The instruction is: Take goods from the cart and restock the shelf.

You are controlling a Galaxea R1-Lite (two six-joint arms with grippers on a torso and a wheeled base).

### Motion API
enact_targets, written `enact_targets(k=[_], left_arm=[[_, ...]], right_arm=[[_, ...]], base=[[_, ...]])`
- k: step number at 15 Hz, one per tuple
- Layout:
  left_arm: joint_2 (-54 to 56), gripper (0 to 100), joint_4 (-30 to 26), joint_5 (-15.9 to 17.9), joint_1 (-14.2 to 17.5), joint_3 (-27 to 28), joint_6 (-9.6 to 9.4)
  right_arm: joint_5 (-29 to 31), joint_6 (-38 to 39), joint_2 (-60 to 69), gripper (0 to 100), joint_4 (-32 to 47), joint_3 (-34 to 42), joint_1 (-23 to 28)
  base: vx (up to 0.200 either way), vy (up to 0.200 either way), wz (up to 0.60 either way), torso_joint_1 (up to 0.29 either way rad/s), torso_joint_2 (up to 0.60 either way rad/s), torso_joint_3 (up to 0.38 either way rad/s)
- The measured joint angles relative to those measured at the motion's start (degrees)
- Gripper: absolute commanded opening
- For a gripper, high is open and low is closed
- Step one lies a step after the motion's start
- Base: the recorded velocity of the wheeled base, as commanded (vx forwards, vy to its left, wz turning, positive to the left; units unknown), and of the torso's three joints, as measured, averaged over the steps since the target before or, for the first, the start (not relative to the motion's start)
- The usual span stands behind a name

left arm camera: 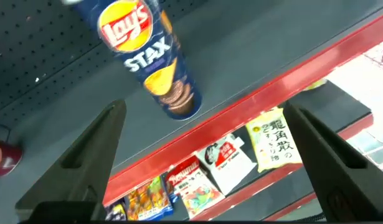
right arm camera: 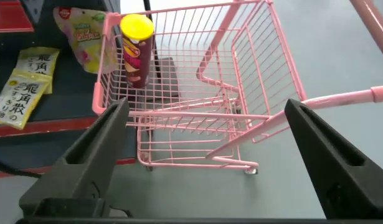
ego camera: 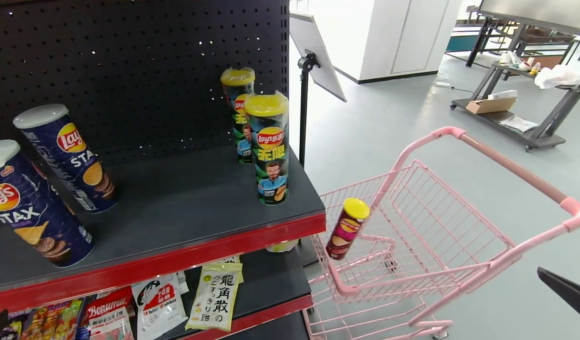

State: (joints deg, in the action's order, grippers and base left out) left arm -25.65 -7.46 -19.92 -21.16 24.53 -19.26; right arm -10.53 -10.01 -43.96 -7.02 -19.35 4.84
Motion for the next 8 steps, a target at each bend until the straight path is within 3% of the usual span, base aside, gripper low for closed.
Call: enact_targets(k=[2, 8], left_arm=[[-0.1, 100, 0.0, 0.0, 0.0, 0.0, 0.00], [-0.1, 100, 0.1, 0.0, 0.0, 0.1, 0.02]], right_arm=[[0.1, 0.0, -0.1, 100, 0.0, 0.1, 0.2], [0.0, 0.0, -0.2, 100, 0.2, 0.5, 0.1]], base=[[0.000, 0.000, 0.00, -0.057, 0.14, 0.077], [0.000, 0.000, 0.00, -0.150, 0.36, 0.206]])
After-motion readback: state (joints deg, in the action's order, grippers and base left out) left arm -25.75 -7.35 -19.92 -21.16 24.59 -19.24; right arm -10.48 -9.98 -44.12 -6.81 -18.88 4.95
